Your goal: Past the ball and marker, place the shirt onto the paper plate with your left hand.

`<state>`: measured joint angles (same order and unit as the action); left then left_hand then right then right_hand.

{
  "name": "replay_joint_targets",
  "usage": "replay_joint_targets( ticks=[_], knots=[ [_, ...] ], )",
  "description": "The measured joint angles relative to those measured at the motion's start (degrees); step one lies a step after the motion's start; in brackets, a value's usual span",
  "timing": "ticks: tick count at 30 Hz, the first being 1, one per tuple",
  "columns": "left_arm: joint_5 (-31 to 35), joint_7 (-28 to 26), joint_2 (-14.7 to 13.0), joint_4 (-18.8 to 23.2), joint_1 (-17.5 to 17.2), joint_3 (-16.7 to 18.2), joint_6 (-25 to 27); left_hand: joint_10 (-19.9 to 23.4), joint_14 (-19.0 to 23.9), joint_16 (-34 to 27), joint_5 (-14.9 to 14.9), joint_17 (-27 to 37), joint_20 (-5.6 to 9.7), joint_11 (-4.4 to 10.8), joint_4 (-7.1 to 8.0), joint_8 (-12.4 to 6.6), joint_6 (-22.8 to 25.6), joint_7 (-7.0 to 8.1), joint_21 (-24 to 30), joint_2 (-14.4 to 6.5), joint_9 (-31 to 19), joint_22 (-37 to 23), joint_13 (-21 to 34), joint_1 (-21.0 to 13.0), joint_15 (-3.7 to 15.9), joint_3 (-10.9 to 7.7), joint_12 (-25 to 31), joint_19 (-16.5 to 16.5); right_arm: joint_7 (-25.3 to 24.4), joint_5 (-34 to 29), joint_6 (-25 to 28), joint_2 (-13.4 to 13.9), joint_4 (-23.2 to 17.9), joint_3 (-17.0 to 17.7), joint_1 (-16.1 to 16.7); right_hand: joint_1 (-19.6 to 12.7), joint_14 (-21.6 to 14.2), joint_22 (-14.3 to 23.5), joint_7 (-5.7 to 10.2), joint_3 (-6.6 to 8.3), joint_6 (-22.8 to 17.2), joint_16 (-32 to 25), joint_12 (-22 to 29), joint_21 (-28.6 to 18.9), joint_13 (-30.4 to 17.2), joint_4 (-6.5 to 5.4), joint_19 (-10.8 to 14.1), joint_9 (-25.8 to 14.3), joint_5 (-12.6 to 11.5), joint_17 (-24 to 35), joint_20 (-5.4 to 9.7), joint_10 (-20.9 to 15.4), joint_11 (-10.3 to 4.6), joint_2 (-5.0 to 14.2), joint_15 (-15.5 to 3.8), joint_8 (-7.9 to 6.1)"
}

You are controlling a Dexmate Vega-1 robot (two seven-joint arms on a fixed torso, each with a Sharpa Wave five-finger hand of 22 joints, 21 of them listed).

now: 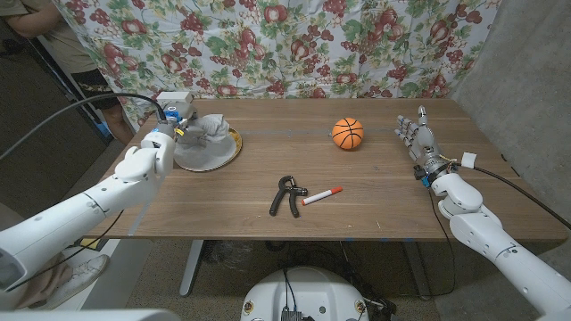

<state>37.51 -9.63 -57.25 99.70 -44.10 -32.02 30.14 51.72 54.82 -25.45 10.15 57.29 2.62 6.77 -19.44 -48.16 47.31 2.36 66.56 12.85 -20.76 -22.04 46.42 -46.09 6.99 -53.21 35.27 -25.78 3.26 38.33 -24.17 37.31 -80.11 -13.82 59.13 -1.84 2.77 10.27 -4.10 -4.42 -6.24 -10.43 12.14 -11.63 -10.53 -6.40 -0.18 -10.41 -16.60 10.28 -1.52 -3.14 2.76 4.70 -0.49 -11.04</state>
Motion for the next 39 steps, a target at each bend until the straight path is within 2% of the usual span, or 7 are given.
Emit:
replay_joint_targets(
  ticks=[33,36,39],
  knots=[
    [-0.6,0.6,3.1,-9.6,7.7,-4.3,-5.3,0.0,0.2,0.4,-0.5,0.2,-0.05,0.0,0.0,0.0,0.0,0.0,1.5,0.0,0.0,1.6,-0.3,0.0,-0.2,0.0,-0.2,0.6,-0.7,-0.8,0.7,-0.9,0.7,-1.0,-1.1,0.0,0.0,0.0,0.31,0.24,-0.3,0.0,0.0,0.0,0.0,0.23,0.0,0.0,0.0,-0.2,0.0,-0.3,0.31,0.0,0.0,0.0],
    [-0.6,0.7,3.3,-10.1,8.2,-4.6,-5.8,0.0,0.2,0.4,-0.6,0.0,-0.03,0.0,-0.33,0.0,0.0,0.0,1.6,0.0,0.0,1.7,-0.4,0.0,-0.2,-1.41,-0.3,0.7,-0.8,-0.9,0.8,-0.9,0.8,-1.1,-1.3,0.0,0.0,0.0,0.31,0.23,-0.3,0.0,0.0,0.0,0.0,0.24,0.0,0.0,0.0,-0.2,0.0,-0.3,0.31,0.0,0.0,0.0],
    [-0.4,0.8,3.9,-11.6,9.4,-5.4,-6.4,0.0,0.2,0.5,-0.5,0.0,-0.03,0.0,-0.33,0.0,0.0,0.0,1.6,0.0,0.0,1.9,-0.4,0.0,-0.2,-1.41,-0.1,0.7,-0.9,-0.9,0.8,-1.0,0.9,-1.2,-1.4,0.0,0.0,0.0,0.31,0.23,-0.3,0.0,0.0,0.0,0.0,0.23,0.0,0.0,0.0,-0.2,0.0,-0.3,0.3,0.0,0.0,0.0]
  ],
)
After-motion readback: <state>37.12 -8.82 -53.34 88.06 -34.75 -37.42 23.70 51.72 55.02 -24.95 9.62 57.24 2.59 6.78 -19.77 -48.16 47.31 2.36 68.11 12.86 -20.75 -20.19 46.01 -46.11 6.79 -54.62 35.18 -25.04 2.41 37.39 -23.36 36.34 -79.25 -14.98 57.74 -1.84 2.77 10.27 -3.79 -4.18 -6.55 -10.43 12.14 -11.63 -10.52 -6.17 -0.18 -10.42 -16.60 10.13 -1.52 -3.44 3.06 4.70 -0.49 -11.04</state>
